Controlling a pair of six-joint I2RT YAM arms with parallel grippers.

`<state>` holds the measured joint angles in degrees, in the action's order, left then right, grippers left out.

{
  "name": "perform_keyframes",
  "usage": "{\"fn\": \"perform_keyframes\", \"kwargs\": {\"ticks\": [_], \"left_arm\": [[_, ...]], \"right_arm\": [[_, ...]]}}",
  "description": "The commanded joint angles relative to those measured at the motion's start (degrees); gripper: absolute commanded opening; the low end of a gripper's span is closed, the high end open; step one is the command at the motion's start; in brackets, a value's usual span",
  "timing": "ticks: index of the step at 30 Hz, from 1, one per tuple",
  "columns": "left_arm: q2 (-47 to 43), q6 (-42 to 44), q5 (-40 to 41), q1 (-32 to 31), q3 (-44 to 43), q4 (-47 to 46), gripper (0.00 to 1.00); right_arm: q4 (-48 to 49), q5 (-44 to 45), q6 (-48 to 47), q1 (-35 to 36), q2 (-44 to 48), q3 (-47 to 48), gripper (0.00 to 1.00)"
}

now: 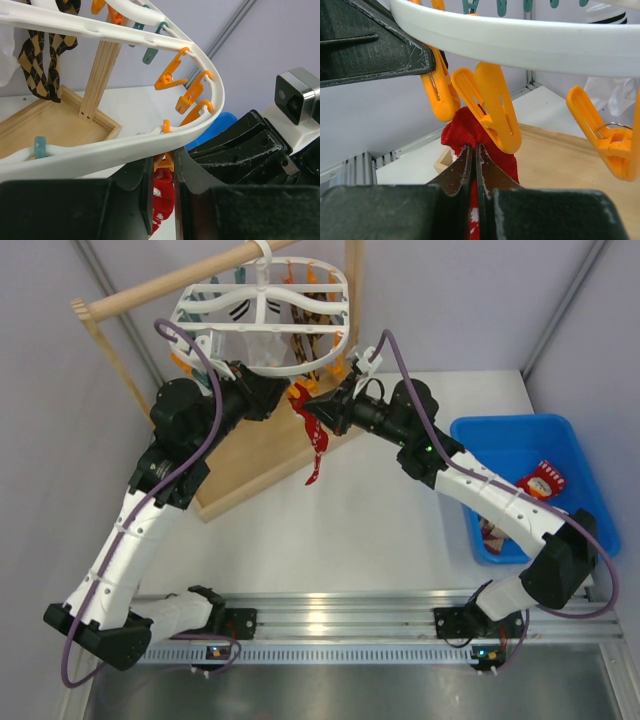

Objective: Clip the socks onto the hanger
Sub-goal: Clamp the sock onto the hanger.

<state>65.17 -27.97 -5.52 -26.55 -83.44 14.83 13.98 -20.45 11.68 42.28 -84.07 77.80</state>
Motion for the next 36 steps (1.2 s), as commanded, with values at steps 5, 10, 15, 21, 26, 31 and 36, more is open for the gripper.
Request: {"fn": "perform_keyframes", "kwargs": {"ticks": [5, 10, 15, 21, 26, 31, 36], "left_arm": [[-0.2, 1.2, 2.3, 0.7, 0.0, -1.0, 0.00], [0.0, 1.6, 3.0, 0.8, -0.4, -0.7, 0.00], [0.0, 1.8, 3.3, 0.8, -0.4, -0.2, 0.00], [0.3, 1.9, 4.2, 0.8, -0.6, 0.1, 0.00], [0.6, 1.5, 4.2, 0.8, -0.7, 0.2, 0.00], [0.7, 1.1, 3.7, 0.8, -0.7, 0.1, 0.00], [0.7, 0.8, 3.3, 0.8, -0.5, 0.3, 0.00]], "right_arm": [[2.5, 0.7, 0.2, 1.2, 1.4, 2.4, 0.00], [3.0, 0.1, 1.1, 1.2, 1.3, 3.1, 0.00], [3.3, -0.3, 1.2, 1.1, 1.8, 2.8, 0.00], [4.0, -1.0, 1.7, 1.3, 2.1, 2.6, 0.00], [4.4, -1.7, 1.8, 1.8, 2.0, 3.0, 0.00], [4.7, -2.1, 2.0, 2.2, 1.4, 3.9, 0.00], [5.0, -1.7, 1.9, 2.4, 0.9, 5.2, 0.00]]}}
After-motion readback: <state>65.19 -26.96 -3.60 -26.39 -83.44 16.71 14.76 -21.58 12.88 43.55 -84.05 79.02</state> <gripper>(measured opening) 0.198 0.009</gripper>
